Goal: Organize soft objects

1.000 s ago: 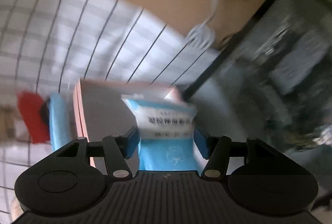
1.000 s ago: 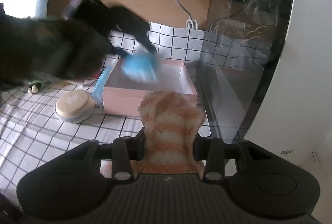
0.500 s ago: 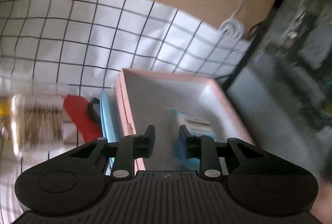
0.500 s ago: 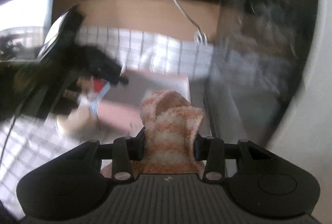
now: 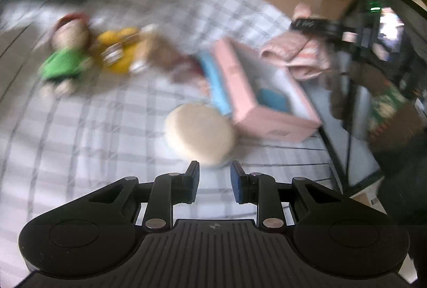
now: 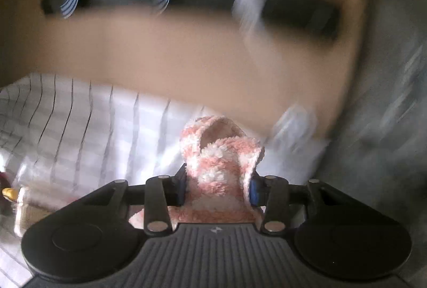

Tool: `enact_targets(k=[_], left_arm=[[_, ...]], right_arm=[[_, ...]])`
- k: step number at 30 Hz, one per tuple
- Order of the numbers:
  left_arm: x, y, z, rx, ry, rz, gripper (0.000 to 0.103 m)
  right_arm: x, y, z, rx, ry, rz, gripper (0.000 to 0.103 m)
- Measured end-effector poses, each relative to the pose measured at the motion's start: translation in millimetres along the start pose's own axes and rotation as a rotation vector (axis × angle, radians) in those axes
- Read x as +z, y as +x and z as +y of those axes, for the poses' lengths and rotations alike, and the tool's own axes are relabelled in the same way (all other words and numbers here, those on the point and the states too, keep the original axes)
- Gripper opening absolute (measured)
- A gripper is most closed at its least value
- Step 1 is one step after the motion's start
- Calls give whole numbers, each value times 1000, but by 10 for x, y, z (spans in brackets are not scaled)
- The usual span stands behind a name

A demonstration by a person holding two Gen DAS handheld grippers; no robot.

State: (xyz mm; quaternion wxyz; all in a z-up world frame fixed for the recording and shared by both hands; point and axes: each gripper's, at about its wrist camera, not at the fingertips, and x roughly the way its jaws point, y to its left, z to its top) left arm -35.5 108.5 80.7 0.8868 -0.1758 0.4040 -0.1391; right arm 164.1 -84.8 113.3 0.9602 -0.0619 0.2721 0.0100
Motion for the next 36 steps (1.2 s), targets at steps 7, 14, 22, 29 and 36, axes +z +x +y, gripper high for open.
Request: enact_targets(k=[7, 14, 22, 29, 36], left_arm=[[-329, -379, 625, 121, -209, -37, 28], [-390, -499, 924, 179, -306, -38, 28], [-259, -257, 699, 110, -246, 14, 28], [-296, -184, 617, 90, -211, 49, 28], [-252, -92, 613, 86, -206, 59, 28]], right_arm=[[-326, 1010, -148, 185, 298, 399, 48], [-33, 368, -409, 240, 275, 237, 70], [-296, 611, 171, 159, -121, 351, 64], [-384, 568, -71, 39, -80, 340, 64], [-357, -146, 117, 165, -98, 172, 64]])
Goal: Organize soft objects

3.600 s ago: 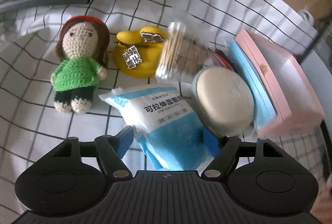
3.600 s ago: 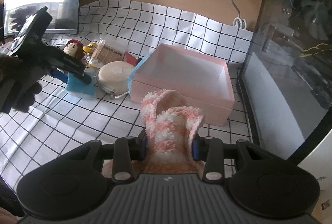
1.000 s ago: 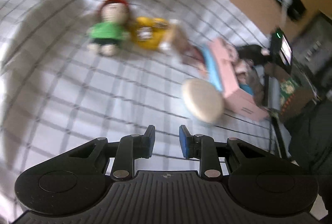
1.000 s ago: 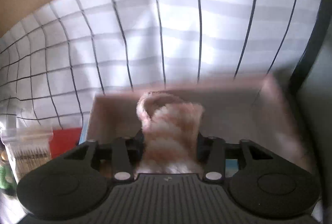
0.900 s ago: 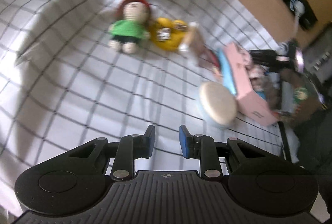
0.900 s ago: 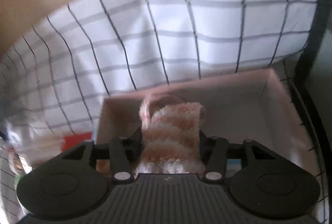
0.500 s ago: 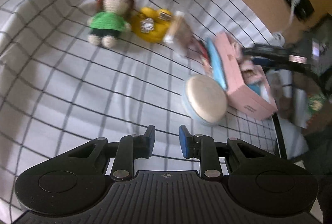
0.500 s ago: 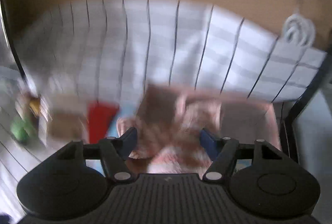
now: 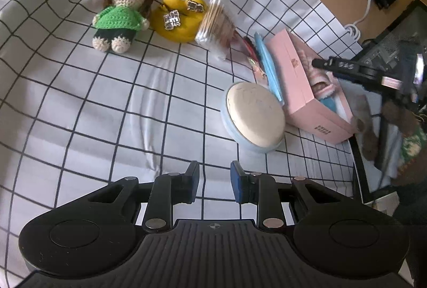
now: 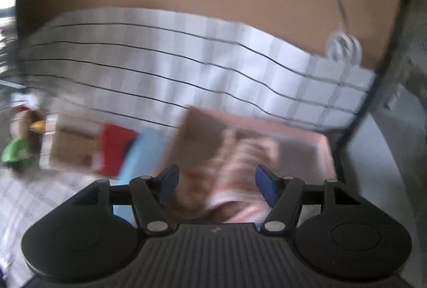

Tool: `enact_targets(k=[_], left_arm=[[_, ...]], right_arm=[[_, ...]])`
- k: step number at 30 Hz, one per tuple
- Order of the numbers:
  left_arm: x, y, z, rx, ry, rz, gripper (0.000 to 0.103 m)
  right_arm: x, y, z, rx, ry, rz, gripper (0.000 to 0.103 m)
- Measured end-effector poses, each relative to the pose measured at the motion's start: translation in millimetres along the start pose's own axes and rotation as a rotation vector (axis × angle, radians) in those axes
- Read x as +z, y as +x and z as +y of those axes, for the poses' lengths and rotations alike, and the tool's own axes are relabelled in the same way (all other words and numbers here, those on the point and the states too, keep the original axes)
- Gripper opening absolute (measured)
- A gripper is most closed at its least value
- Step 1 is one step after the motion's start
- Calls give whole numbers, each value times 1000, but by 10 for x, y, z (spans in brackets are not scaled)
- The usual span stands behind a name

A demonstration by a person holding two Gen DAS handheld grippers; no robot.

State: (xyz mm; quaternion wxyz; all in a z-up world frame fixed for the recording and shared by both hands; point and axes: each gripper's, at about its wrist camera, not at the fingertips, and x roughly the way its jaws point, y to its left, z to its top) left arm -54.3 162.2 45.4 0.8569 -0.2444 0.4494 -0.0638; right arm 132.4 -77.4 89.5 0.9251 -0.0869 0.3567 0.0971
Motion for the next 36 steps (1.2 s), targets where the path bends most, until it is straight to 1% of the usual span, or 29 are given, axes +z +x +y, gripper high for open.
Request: enact_targets(k=[1, 2, 3, 4, 6, 7, 9, 10, 12, 13, 14, 16, 17, 19, 21, 24, 25, 27, 29, 33, 36], left_arm=[[8, 22, -7, 0, 2, 4, 28], [11, 42, -10, -1, 3, 9, 28], [12, 60, -15, -3, 2, 14, 28], [15, 77, -23, -7, 2, 19, 28], [11, 87, -32, -15, 7, 26, 28], [7, 86, -32, -19, 9, 30, 28], [-3, 58, -9, -27, 10, 31, 28], [-8, 31, 17, -28, 8, 27, 28], [-9, -37, 112, -25, -7, 12, 28], [-4, -71, 165, -23, -19, 4, 28], [-9, -109, 238, -19, -34, -5, 28], [-29, -179, 393, -7, -67, -21, 28], [-39, -212, 480, -1, -85, -27, 28], [-56, -260, 638, 7, -120, -33, 28], [-56, -287, 796, 14, -153, -32, 28], [-20, -306, 949, 16, -172, -30, 28], [1, -313, 991, 11, -173, -31, 28], [39, -310, 1027, 1, -171, -35, 28], [83, -312, 1079, -11, -164, -38, 28], [194, -247, 1181, -30, -154, -30, 28], [259, -213, 1225, -43, -137, -19, 28]], right_arm=[[20, -44, 79, 39, -19, -7, 64], [55, -41, 150, 77, -34, -9, 60], [75, -42, 240, 105, -42, -4, 55], [101, -8, 353, 140, -47, 18, 52], [87, 115, 595, 168, -83, 68, 37], [71, 186, 725, 155, -116, 83, 35], [-33, 382, 998, 76, -207, 116, 31], [-86, 490, 1092, 24, -248, 126, 30], [-191, 700, 1252, -109, -327, 139, 26], [-232, 783, 1322, -171, -364, 134, 27], [-246, 836, 1365, -213, -381, 138, 27], [-212, 867, 1391, -224, -368, 149, 27], [-166, 869, 1390, -205, -348, 158, 27], [-108, 847, 1380, -184, -316, 177, 23], [-90, 838, 1439, -208, -344, 183, 12], [-153, 767, 1622, -268, -447, 156, 12], [-174, 731, 1672, -274, -468, 146, 12], [-194, 663, 1736, -256, -467, 142, 12], [-198, 686, 1768, -270, -466, 157, 12], [-179, 875, 1658, -284, -392, 235, 12], [-142, 882, 1590, -259, -314, 240, 13]])
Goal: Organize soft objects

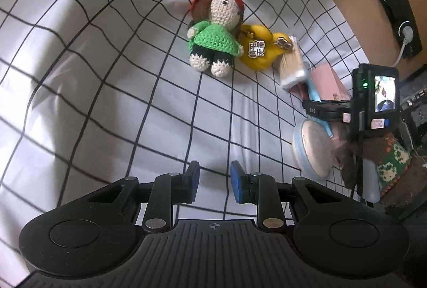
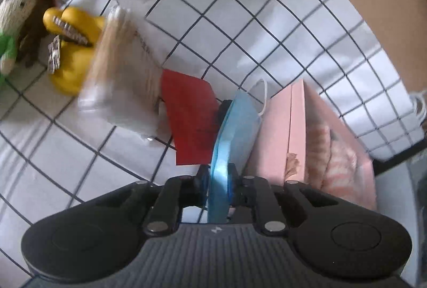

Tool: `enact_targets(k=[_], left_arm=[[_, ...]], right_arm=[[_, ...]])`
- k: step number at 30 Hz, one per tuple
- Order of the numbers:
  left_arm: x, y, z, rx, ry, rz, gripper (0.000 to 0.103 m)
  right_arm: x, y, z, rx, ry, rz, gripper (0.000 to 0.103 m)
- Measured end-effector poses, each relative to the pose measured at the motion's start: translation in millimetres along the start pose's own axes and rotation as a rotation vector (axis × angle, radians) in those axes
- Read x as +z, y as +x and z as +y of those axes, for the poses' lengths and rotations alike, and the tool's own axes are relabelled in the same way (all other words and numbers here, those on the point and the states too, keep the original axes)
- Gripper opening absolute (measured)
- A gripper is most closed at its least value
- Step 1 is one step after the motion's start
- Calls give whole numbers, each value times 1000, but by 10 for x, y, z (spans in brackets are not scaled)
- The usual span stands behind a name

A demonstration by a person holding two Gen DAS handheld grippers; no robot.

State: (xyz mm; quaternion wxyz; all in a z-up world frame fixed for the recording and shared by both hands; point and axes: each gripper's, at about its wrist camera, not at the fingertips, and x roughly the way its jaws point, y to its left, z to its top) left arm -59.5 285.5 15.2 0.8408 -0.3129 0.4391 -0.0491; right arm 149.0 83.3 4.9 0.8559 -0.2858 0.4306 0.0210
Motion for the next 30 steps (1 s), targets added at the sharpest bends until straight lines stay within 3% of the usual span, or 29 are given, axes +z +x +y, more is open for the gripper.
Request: enact_targets(k=[3, 6, 8, 10, 11, 12, 14, 18, 20, 25, 30], left_arm=[[57, 58, 29, -4, 10, 15, 28], [110, 113, 43, -5, 18, 31, 28], [153, 145, 26, -8, 29, 38, 28], [208, 177, -13, -4, 46, 41, 28], [230, 187, -32, -1, 51, 42, 28], [257, 196, -51, 3, 57, 42, 28], [297, 198, -83, 10, 67, 37, 28], [388, 154, -240, 31, 121, -15, 28], [447, 123, -423, -12, 194, -28, 28], [597, 188, -1081, -134, 389, 4, 28], [771, 647, -1734, -139, 506, 79, 28]], right_arm=[[29, -150, -3, 94, 70, -39, 10], [21, -407, 112, 295, 138, -101, 9], [-28, -650, 256, 393, 119, -184, 10], [-86, -907, 375, 440, 101, -258, 18], [-126, -1031, 376, 457, 96, -297, 30], [-158, -1111, 330, 466, 102, -326, 43], [-277, -1291, 209, 466, 140, -374, 55], [-590, -1309, -135, 374, 183, -379, 55], [-763, -1196, -291, 314, 201, -335, 55], [-1250, -1009, -675, 300, 365, -215, 55], [-1548, -1019, -761, 282, 389, -217, 55]])
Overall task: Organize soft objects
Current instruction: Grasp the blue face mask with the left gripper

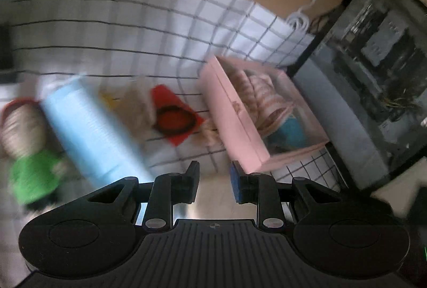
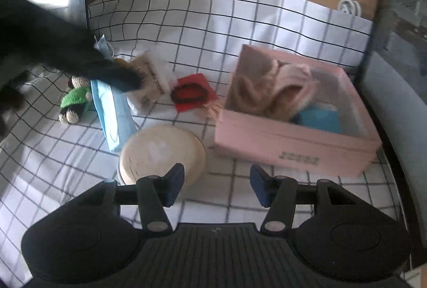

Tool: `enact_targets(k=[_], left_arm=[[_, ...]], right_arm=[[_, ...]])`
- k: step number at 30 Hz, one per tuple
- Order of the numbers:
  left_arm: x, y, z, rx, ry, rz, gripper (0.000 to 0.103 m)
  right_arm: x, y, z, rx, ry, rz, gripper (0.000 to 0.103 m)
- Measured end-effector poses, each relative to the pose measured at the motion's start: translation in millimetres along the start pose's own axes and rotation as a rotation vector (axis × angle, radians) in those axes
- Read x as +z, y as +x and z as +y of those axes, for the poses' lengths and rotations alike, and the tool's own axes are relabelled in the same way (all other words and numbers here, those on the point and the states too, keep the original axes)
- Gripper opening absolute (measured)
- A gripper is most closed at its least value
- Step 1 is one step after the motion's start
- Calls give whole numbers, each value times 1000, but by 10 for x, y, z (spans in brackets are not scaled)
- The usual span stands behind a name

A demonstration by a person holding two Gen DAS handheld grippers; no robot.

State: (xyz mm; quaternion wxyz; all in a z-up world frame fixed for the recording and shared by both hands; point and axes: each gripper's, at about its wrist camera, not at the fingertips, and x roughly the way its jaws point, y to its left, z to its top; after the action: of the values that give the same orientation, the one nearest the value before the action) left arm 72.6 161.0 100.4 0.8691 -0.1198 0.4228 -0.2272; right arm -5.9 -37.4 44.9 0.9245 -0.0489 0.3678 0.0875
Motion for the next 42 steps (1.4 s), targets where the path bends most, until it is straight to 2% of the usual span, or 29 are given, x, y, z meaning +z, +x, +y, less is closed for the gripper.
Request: enact_targets(k=[5, 10, 14, 17, 22, 29, 34, 37, 39, 42], left_arm=[[437, 842, -114, 29, 7, 146, 28], [612, 1463, -148, 147, 66, 254, 28], [649, 1694, -159, 201, 89, 284, 30], [640, 1761, -210, 224, 139, 278, 24], [576, 1669, -236, 255, 227, 272, 23], [291, 1221, 43, 314, 190, 247, 19], [34, 847, 235, 334, 117, 233, 19], [-178, 585, 340, 334, 38, 215, 19], [-334, 456, 350, 314, -10, 197, 19], [-628, 217, 371, 276, -78, 170, 20]], right_arm=[[-254, -143, -74, -47, 22, -14, 55], [-420, -241, -276, -70, 96, 16, 55], [-498, -273, -391, -93, 121, 32, 55], [-519, -265, -440, -106, 131, 45, 55], [-507, -267, -442, -96, 110, 42, 55], [-422, -242, -307, -37, 50, 41, 55], [-299, -265, -168, 97, -8, 6, 56], [-160, -290, -44, 159, -58, -60, 63], [-48, -255, 49, 197, -95, -100, 70], [97, -96, 191, 246, -157, -97, 71]])
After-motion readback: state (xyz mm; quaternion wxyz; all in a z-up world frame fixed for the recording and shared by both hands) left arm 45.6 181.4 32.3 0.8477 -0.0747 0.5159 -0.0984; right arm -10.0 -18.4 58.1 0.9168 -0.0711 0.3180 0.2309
